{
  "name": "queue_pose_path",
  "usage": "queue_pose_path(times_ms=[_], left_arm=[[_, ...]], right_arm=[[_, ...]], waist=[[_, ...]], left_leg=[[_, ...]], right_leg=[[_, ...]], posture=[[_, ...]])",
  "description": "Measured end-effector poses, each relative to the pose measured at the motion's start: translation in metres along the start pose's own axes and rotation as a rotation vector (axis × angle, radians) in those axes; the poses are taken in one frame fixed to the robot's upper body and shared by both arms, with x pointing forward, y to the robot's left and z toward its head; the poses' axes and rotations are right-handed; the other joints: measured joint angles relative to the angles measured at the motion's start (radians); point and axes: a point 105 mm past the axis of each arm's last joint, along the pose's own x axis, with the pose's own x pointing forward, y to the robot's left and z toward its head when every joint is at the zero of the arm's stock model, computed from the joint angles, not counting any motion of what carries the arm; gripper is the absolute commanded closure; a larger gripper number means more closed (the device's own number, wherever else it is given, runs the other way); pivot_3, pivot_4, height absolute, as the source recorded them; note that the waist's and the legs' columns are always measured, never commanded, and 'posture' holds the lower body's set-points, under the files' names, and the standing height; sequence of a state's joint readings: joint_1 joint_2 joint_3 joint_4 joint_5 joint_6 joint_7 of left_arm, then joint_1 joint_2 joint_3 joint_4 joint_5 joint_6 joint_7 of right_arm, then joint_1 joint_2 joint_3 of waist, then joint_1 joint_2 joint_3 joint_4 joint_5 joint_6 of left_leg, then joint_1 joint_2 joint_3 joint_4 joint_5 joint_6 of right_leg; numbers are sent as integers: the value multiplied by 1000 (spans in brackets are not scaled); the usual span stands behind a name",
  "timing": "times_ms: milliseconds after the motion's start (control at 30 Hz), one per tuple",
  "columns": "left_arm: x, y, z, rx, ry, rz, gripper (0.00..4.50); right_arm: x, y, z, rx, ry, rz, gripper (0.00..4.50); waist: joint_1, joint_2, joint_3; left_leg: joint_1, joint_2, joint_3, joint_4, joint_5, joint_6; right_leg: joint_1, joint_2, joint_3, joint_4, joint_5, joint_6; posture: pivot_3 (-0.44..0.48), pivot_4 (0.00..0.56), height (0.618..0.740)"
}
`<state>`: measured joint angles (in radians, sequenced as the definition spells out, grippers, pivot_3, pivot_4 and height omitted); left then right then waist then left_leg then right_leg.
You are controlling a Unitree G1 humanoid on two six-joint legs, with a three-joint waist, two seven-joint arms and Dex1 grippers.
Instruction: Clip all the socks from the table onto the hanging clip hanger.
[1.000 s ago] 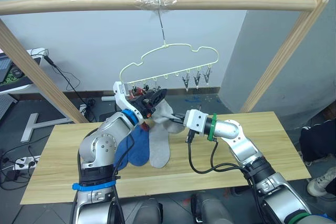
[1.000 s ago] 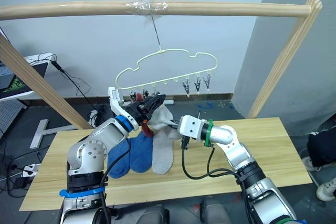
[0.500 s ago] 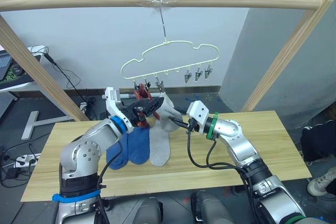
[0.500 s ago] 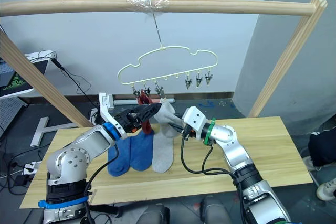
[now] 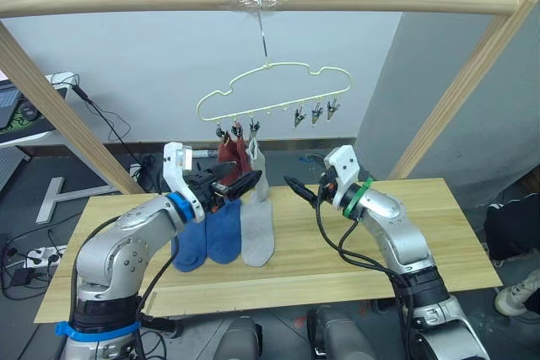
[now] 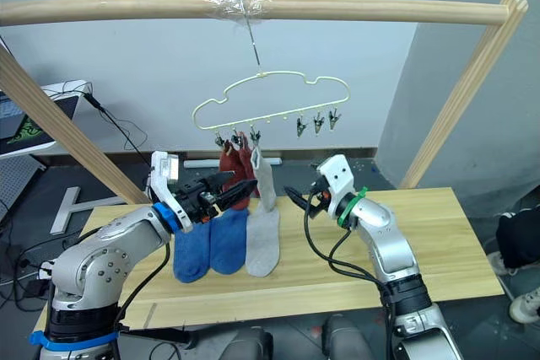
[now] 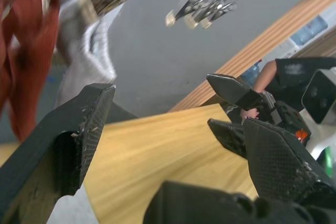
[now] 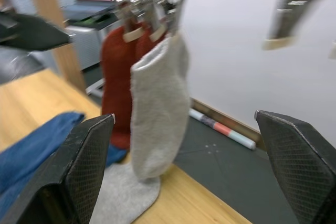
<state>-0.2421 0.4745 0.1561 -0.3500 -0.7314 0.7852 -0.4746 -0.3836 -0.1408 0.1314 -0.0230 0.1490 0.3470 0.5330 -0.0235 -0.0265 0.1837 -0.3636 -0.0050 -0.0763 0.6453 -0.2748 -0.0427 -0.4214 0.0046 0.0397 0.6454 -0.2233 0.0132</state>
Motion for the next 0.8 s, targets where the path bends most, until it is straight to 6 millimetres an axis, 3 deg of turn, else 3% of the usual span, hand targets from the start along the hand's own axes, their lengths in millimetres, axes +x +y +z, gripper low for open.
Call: queue_pose_path(times_ms=[100, 200, 367, 467, 567, 800], left_arm=[[2, -1, 0, 58, 11, -3, 0], [8, -2, 9, 79, -30, -8, 0], [12, -2, 16, 92, -65, -8, 0], [12, 2, 14, 93, -58, 4, 0], [12, 2, 16, 104, -64, 3, 0], [14, 5, 15, 108, -75, 14, 0]], right_arm=[[-3, -5, 4, 96, -31, -94, 390], [-4, -7, 17, 109, -75, -159, 1300], [-2, -7, 27, 108, -99, -197, 1300], [1, -10, 33, 102, -113, -213, 1918], [5, -11, 42, 90, -134, -212, 1918], [17, -12, 41, 99, -127, -212, 1918]], waist=[[-1, 1, 0], [-1, 1, 1], [-4, 1, 1], [-4, 2, 1], [-4, 2, 1], [-5, 2, 2]], left_leg=[[0, 0, 0, 0, 0, 0], [-1, 0, 0, 0, 0, 0], [-1, 0, 1, 0, 0, 0], [-1, 0, 2, 0, 0, 0], [-1, 0, 2, 0, 0, 0], [-1, 0, 3, 0, 0, 0]], right_leg=[[0, 0, 0, 0, 0, 0], [-1, 0, 0, 0, 0, 0], [-1, 0, 0, 0, 0, 0], [-1, 0, 0, 0, 0, 0], [-1, 1, -1, 0, 0, 0], [-1, 1, 0, 0, 0, 0]], posture=[[61, 170, 740], [54, 170, 740], [54, 170, 740], [54, 170, 740], [52, 167, 740], [66, 169, 740]])
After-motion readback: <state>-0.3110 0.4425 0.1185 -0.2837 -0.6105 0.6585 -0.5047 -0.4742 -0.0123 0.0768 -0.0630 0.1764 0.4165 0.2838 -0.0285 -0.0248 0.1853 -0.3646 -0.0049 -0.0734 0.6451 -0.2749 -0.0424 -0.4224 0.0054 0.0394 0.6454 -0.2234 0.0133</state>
